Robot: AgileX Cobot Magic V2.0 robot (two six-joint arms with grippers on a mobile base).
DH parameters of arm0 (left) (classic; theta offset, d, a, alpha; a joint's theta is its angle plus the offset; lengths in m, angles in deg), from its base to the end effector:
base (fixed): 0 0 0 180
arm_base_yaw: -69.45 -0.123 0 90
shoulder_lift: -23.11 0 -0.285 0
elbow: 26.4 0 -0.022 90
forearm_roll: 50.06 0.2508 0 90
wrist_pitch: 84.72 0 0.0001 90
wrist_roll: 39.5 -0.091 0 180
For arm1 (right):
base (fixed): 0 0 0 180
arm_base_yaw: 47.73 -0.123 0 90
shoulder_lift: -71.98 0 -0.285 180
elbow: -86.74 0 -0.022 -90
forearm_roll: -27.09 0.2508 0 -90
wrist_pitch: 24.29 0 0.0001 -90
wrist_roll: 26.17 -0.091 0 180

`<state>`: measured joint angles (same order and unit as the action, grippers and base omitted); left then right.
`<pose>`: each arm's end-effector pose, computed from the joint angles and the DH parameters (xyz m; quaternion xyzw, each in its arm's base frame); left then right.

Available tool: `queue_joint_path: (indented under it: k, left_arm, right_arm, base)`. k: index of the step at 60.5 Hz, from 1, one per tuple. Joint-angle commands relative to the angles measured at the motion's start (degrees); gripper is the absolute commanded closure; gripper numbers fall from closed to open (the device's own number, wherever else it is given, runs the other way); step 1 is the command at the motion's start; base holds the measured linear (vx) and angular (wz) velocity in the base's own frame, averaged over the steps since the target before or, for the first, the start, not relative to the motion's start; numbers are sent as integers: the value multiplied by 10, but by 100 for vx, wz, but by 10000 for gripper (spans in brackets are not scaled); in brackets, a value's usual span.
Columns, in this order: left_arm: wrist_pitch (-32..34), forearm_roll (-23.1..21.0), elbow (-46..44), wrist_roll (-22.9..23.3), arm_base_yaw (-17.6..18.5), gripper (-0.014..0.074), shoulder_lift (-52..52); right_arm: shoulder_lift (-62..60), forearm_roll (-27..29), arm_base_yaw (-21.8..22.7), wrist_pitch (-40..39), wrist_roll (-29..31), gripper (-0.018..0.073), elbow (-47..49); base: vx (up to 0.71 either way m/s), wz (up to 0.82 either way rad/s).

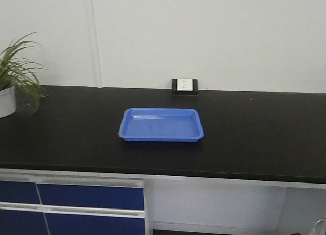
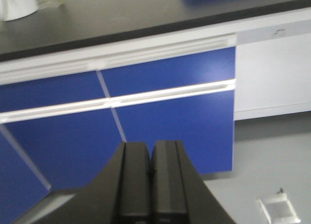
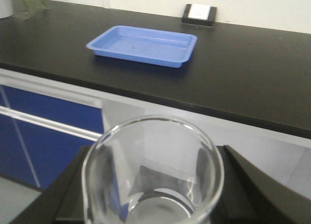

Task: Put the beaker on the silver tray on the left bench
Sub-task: 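Drive the base to the bench with the silver tray, holding the beaker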

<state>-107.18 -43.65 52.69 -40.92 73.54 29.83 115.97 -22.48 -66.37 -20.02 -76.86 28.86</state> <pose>0.0520 0.0002 0.1682 0.0682 0.8068 0.0339 0.5859 0.1275 0.0375 0.2679 -0.1028 0.7846 0.0831 0.6057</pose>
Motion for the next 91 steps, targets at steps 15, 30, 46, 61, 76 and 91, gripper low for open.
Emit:
queue_joint_path:
  k: [15,30,46,61,76,91]
  left_arm:
    - [47,1,11,1,2,595,-4]
    - [47,1,11,1,2,595,-4]
    - [47,1,11,1,2,595,-4]
    - [47,1,11,1,2,595,-4]
    - [47,1,11,1,2,595,-4]
    - [47,1,11,1,2,595,-4]
  right_arm:
    - [3,-9,4,-34,3,571,19]
    - [3,-9,4,-34,3,571,19]
    - [3,-9,4,-34,3,571,19]
    - [3,-9,4,-34,3,571,19]
    - [3,-9,4,-34,3,571,19]
    - [3,-9,4,-34,3,571,19]
  base:
    - [-29,34]
    - [-27,35]
    - [-24,46]
    - [-20,55]
    - [-16,59]
    - [-11,62]
